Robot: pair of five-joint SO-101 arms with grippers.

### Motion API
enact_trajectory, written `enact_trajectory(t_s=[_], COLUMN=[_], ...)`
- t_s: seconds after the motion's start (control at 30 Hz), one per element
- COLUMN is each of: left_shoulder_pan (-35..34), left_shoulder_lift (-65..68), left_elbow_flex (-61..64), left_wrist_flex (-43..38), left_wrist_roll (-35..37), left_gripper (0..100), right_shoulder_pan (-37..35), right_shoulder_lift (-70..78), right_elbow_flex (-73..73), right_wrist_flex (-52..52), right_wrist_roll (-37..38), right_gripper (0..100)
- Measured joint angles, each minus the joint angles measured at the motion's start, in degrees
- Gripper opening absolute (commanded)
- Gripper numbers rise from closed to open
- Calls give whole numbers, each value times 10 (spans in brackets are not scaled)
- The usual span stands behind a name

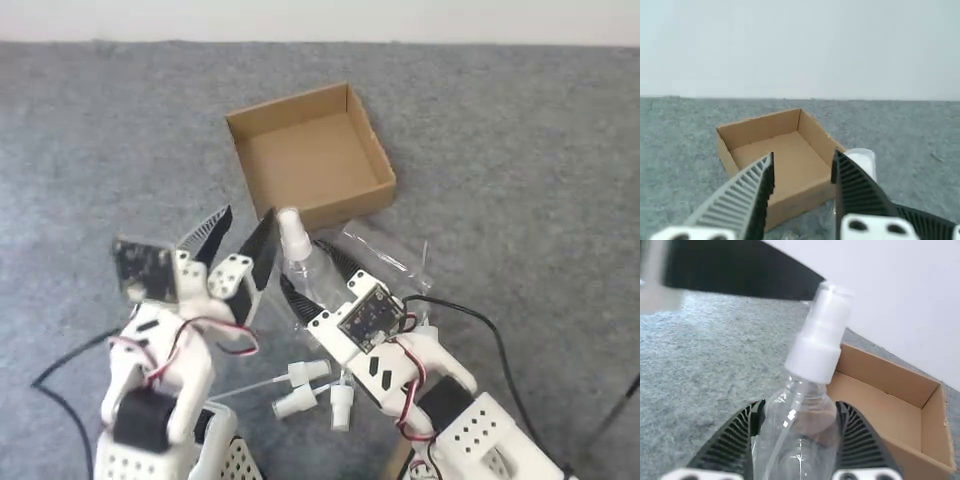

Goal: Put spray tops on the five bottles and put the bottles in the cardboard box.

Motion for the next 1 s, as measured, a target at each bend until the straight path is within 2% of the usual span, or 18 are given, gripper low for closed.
enact_trajectory(t_s=[0.13,0.27,0.43,0.63,0.83,1.0], left_shoulder_pan=[-2,-21,-54,-56,-56,-40], left_shoulder_lift=[-67,-70,-70,-70,-70,-70], left_elbow_flex=[9,11,54,69,69,69], left_wrist_flex=[11,11,-29,-48,-48,-48], left_wrist_roll=[-4,-4,-2,2,2,2], left_gripper=[170,170,170,170,170,170], right_shoulder_pan=[18,19,19,19,-38,-45], right_shoulder_lift=[0,0,0,-66,-118,-120], right_elbow_flex=[0,0,0,-6,-13,-13], right_wrist_flex=[0,0,0,7,57,58], right_wrist_roll=[0,0,0,0,0,0], right_gripper=[7,7,7,7,7,7])
